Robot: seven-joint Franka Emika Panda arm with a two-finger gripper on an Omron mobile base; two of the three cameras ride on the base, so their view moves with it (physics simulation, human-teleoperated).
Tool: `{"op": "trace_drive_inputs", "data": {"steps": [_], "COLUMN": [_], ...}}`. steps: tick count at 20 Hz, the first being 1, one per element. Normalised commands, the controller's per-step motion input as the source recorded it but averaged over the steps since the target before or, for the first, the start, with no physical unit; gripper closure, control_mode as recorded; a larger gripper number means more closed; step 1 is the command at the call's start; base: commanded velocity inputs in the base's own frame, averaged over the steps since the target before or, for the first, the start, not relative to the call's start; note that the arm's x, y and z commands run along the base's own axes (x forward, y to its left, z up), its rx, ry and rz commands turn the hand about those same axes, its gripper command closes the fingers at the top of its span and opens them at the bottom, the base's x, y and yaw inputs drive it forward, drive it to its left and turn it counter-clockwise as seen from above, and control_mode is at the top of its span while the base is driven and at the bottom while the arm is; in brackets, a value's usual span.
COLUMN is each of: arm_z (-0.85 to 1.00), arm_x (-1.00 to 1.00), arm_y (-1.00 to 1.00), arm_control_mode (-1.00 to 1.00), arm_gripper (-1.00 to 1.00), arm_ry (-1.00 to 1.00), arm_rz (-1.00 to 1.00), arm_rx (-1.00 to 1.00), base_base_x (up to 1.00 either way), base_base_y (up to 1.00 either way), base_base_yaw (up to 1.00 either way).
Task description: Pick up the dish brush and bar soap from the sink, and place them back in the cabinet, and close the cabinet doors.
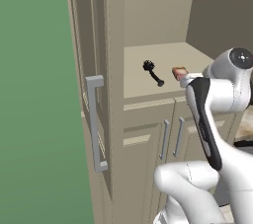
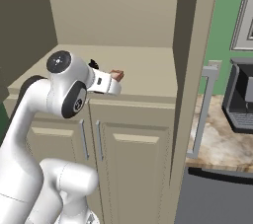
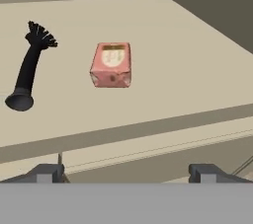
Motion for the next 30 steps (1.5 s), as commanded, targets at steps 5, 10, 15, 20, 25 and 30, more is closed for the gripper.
{"op": "trace_drive_inputs", "data": {"steps": [5, 10, 15, 20, 25, 30], "arm_z": [0.10, 0.07, 0.02, 0.01, 0.00, 0.04], "arm_x": [-0.12, -0.22, -0.44, -0.56, -0.52, -0.26], "arm_y": [0.00, 0.00, -0.01, -0.04, 0.00, 0.00], "arm_control_mode": [-1.00, -1.00, -1.00, -1.00, -1.00, -1.00], "arm_gripper": [-1.00, -1.00, -1.00, -1.00, -1.00, -1.00], "arm_ry": [0.00, 0.00, 0.00, -0.03, -0.06, 0.00], "arm_rz": [0.00, 0.00, 0.00, 0.00, 0.00, 0.00], "arm_rx": [0.00, 0.00, 0.00, 0.00, 0.00, 0.00], "base_base_x": [0.00, 0.00, 0.00, 0.00, 0.00, 0.00], "base_base_y": [0.00, 0.00, 0.00, 0.00, 0.00, 0.00], "base_base_yaw": [0.00, 0.00, 0.00, 0.00, 0.00, 0.00]}}
